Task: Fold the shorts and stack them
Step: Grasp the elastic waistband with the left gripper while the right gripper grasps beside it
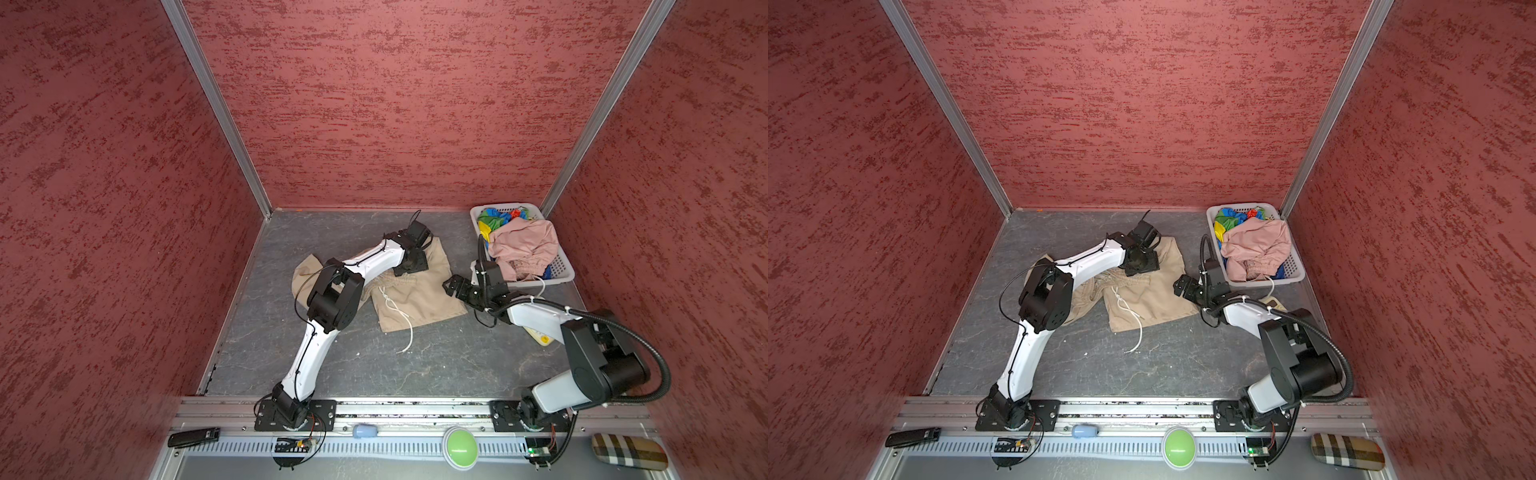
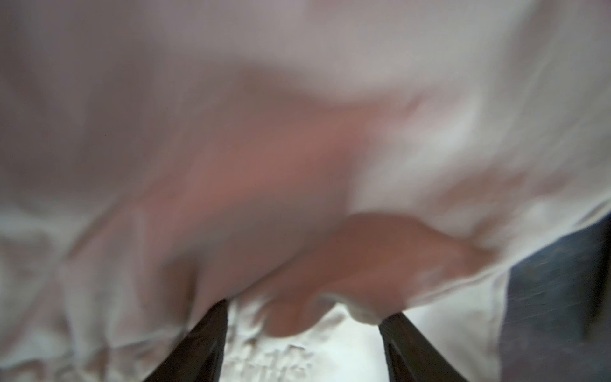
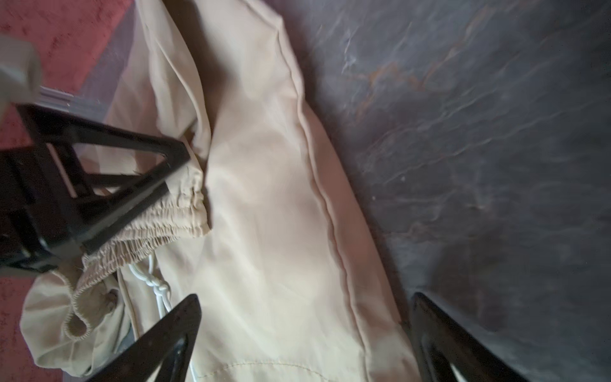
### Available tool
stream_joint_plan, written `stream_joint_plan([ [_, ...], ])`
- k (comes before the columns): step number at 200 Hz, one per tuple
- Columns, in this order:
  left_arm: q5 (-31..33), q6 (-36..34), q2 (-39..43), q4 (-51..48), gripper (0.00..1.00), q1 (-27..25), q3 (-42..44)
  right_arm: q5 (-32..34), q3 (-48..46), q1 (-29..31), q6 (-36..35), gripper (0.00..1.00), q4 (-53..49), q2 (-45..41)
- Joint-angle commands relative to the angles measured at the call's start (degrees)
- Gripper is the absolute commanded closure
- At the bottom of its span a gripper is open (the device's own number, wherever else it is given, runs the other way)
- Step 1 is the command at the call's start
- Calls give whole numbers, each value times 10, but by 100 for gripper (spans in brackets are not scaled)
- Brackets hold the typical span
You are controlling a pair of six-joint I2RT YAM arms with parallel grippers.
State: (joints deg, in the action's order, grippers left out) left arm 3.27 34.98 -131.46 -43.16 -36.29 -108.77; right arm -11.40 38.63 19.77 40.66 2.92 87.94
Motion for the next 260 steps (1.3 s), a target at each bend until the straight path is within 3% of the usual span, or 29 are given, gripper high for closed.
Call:
stream_joint_plan([
  [1, -5, -153, 27, 11, 25, -15, 26, -1, 4, 6, 14, 1, 36, 6],
  [22, 9, -239, 47, 39, 26, -37, 57, -7, -11, 6, 26, 1, 50, -6],
  [61, 11, -298, 19, 23, 34, -47, 36, 4, -44, 5, 36, 1, 44, -44],
  [114, 164, -382, 2, 20, 34, -96, 14, 17, -66, -1, 29, 1, 22, -90],
  [148, 140, -406, 35, 50, 32, -102, 54, 14, -71, -11, 24, 1, 16, -101],
  [222, 195, -392, 12, 18, 54, -107, 58, 2, -87, -26, 23, 1, 25, -108],
  [260, 194, -391, 2, 10, 56, -117, 70, -1, -88, -27, 21, 1, 28, -103],
])
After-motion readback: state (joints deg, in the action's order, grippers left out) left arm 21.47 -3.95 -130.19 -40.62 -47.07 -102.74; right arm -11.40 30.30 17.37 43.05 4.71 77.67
